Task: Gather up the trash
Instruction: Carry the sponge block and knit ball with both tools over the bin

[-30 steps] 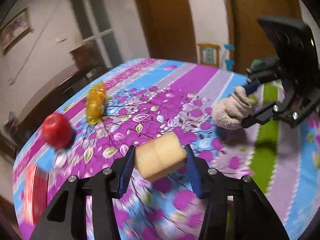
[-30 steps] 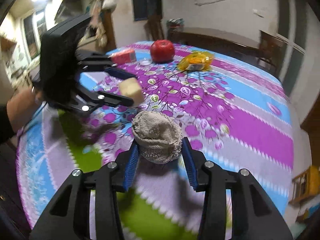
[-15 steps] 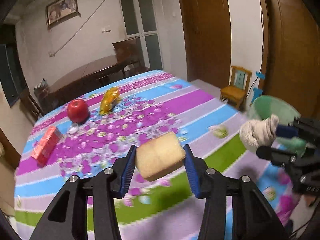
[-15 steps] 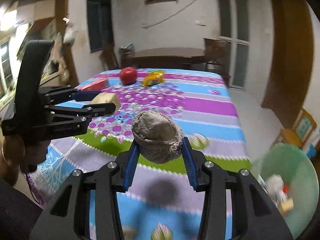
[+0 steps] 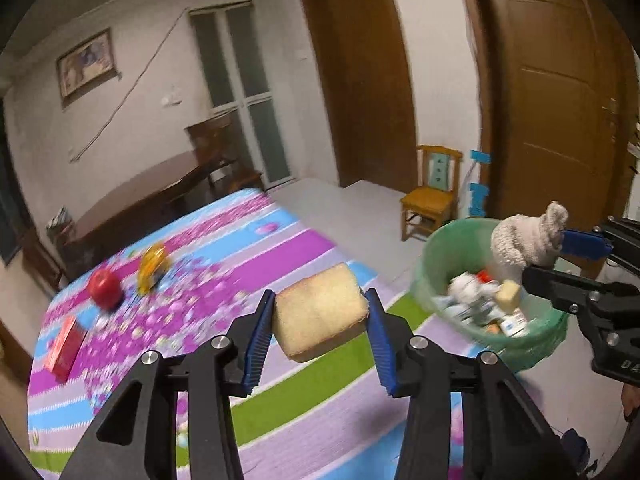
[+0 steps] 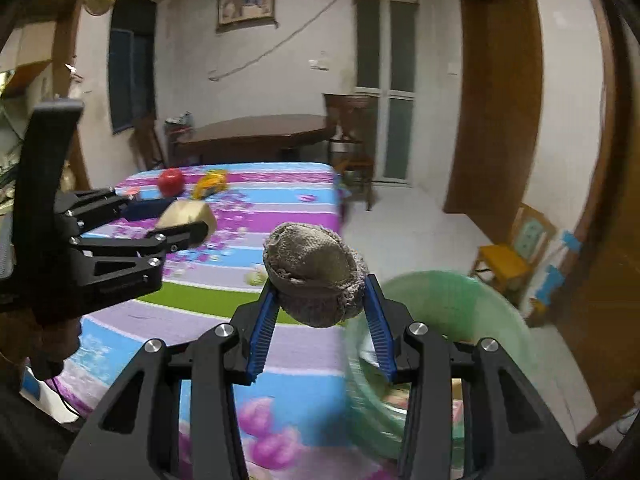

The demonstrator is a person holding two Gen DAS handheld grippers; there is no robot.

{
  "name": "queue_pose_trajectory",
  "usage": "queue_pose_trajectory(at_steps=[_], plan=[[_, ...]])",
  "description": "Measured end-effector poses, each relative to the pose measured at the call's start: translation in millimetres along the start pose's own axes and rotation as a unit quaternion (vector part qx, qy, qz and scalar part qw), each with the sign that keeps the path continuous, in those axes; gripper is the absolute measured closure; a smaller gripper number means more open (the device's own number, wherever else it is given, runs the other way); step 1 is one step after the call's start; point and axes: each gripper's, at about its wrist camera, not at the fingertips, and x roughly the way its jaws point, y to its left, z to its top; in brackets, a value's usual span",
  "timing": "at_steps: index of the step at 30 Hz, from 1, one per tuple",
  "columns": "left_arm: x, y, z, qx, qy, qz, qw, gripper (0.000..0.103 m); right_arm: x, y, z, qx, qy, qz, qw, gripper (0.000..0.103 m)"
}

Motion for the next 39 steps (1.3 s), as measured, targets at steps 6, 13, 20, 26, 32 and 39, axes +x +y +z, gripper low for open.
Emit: queue_pose_trajectory(at_steps=[6, 13, 20, 26, 32, 39], plan=[[12, -52, 32, 0.035, -0.015, -0.023, 0.9990, 0.057, -9, -51, -5, 0.023, 0.014, -0.050, 0.998, 0.062], [40, -108, 58, 0.064, -0.011, -0.052, 0.9965, 0.057, -8, -92, -9, 0.040, 0.031, -0.088, 0.995, 0.062], [68, -136, 63, 0.079, 0.006, -0.069, 0.9945, 0.057, 1, -111, -19, 0.040, 0.053, -0.103, 0.992, 0.062], [89, -143, 59, 0.083, 0.021, -0.076, 0.9934, 0.057, 7, -117, -26, 0.043, 0.065, -0.105, 0.991, 0.062], [100, -144, 61, 0.086, 0.026, -0.079, 0.9928, 0.057, 11, -117, -22, 0.041, 0.071, -0.105, 0.991, 0.062], [110, -150, 67, 0.089, 0.027, -0.084, 0.9920, 0.057, 15, -122, -17, 0.036, 0.075, -0.105, 0.991, 0.062]])
